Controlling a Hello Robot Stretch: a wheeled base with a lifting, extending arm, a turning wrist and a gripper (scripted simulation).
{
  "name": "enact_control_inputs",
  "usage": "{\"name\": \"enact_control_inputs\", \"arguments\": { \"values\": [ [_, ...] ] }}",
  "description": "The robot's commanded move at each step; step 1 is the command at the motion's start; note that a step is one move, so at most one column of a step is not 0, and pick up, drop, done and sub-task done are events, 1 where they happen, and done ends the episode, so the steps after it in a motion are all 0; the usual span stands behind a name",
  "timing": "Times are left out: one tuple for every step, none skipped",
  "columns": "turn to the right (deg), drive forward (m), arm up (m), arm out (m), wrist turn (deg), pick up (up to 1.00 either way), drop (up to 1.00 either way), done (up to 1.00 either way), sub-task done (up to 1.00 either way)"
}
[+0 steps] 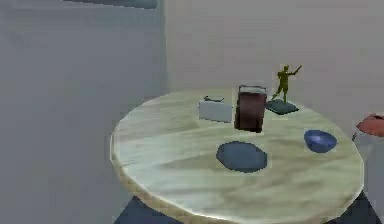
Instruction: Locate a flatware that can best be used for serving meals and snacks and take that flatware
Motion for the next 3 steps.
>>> {"name": "enact_control_inputs", "arguments": {
  "values": [
    [-45.0, 0.00, 0.00, 0.00, 0.0, 0.00, 0.00, 0.00, 0.00],
    [-24.0, 0.00, 0.00, 0.00, 0.0, 0.00, 0.00, 0.00, 0.00],
    [0.0, 0.00, 0.50, 0.00, 0.0, 0.00, 0.00, 0.00, 0.00]
  ]
}}
